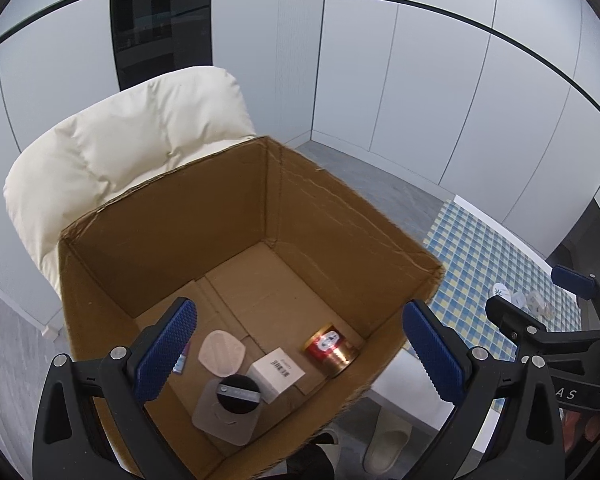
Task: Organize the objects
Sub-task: 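Withdraw both open tools from the box back toward the table, then move both open tools over the table toward the white compact and pink-capped bottle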
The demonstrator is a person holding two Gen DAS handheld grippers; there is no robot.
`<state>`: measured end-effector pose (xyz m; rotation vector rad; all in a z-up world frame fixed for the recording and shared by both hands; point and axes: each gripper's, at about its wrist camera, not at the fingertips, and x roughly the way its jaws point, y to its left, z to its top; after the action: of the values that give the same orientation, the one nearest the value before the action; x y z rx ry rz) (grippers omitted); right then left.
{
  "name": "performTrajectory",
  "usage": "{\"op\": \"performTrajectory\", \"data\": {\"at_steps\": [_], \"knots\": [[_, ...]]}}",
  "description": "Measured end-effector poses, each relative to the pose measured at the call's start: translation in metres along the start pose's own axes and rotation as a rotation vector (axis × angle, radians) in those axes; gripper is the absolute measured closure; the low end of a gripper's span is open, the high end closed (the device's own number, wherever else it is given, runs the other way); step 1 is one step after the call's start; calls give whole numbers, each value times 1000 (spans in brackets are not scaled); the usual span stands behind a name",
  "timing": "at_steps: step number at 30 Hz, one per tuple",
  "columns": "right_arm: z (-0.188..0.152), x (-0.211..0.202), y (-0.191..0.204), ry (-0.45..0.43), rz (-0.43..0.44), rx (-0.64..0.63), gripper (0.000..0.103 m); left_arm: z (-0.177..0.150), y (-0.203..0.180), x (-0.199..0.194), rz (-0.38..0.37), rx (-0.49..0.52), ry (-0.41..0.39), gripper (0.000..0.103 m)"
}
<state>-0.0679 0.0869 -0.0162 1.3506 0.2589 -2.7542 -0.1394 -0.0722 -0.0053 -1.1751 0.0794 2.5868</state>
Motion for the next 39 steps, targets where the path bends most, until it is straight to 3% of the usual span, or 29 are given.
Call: {"op": "performTrajectory", "data": {"at_steps": [39], "knots": [[-39,-16,-112,30,-118,156,0,5,-119,14,-129,157,12,1]]}}
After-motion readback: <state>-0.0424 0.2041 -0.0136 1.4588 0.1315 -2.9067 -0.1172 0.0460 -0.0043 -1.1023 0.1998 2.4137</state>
